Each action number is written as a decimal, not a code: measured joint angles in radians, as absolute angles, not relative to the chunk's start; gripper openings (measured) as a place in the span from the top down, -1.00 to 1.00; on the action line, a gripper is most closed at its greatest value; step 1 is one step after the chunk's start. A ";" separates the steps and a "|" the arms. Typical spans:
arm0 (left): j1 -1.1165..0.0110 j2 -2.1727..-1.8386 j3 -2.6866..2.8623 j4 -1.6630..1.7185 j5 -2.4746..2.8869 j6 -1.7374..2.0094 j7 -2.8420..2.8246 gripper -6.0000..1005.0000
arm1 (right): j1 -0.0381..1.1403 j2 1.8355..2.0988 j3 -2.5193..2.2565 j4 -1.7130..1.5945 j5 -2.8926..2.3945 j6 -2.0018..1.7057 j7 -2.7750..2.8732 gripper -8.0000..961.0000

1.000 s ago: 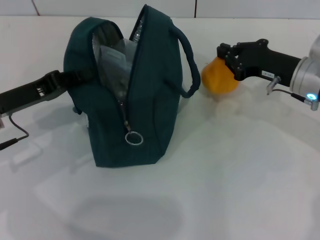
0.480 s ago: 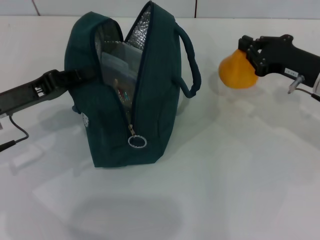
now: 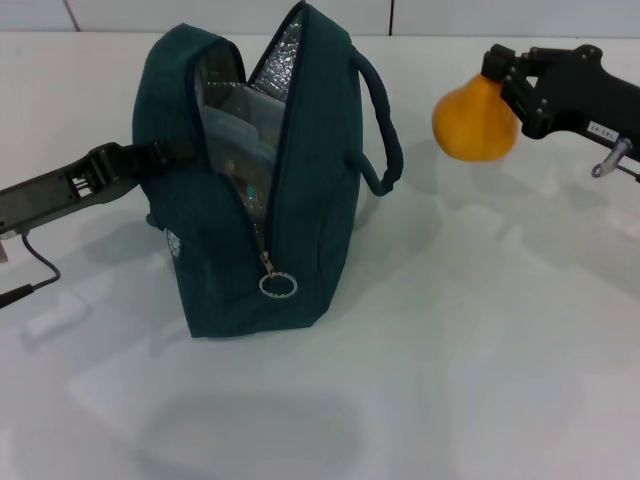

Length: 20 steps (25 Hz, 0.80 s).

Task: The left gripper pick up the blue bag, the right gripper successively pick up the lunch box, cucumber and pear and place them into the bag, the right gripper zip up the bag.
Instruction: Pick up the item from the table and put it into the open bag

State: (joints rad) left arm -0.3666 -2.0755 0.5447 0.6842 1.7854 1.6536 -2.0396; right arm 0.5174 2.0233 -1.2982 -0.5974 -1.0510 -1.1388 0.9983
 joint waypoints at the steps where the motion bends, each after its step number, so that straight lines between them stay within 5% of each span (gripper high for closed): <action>1: -0.367 -2.075 0.546 0.684 1.785 1.654 -2.039 0.91 | 0.513 2.023 -1.299 -0.612 -1.051 -1.156 1.006 0.92; 20: -0.365 -2.079 0.551 0.683 1.791 1.654 -2.039 0.91 | 0.576 2.024 -1.367 -0.826 -0.969 -1.308 1.079 0.92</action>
